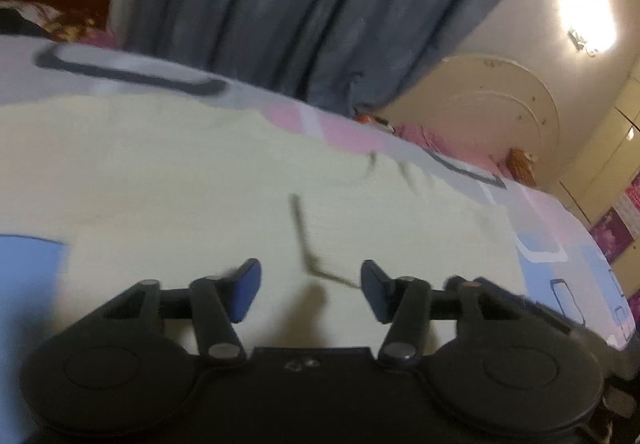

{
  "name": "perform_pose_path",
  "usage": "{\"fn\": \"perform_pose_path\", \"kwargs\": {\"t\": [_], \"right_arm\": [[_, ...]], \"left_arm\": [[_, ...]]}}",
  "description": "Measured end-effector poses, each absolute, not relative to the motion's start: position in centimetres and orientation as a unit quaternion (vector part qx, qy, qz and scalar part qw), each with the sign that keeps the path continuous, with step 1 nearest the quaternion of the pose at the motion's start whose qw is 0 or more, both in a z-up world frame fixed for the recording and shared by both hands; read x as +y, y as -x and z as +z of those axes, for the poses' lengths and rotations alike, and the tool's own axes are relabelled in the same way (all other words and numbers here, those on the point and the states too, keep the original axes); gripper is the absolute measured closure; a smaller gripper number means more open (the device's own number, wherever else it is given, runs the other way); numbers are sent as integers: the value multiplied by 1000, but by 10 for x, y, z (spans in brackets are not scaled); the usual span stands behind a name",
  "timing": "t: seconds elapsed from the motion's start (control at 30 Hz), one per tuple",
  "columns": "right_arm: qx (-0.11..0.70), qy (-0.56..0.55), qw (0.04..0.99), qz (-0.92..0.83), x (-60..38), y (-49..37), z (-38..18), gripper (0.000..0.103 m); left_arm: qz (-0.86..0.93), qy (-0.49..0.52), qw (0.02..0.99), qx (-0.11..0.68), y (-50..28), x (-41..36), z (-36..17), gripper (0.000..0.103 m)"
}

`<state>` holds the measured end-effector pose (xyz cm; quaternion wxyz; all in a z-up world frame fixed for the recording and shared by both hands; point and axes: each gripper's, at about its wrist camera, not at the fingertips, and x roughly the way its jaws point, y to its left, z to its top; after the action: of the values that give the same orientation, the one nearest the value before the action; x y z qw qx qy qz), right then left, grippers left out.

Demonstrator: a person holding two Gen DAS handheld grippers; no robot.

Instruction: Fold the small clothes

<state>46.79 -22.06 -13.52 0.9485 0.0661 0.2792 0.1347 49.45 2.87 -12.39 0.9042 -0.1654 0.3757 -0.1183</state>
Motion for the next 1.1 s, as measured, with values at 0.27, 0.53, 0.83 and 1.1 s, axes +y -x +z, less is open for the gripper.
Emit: {"fn": "perform_pose_path", "kwargs": {"t": [0.27, 0.53, 0.83, 1.1], "right_arm": [[316, -99, 940, 84, -269, -471, -139, 77], [319, -122, 938, 68, -292, -465, -138, 77], [327, -115, 936, 65, -293, -473, -139, 77], [304, -122, 943, 60, -299, -462, -129, 77]], "left_arm": [[-119, 211, 894, 378, -528, 20, -141, 99], [-57, 192, 915, 349, -511, 86, -131, 99], [-35, 191, 919, 343, -500, 112, -134, 99], [-29, 178, 920, 349, -505, 113, -137, 99]]}}
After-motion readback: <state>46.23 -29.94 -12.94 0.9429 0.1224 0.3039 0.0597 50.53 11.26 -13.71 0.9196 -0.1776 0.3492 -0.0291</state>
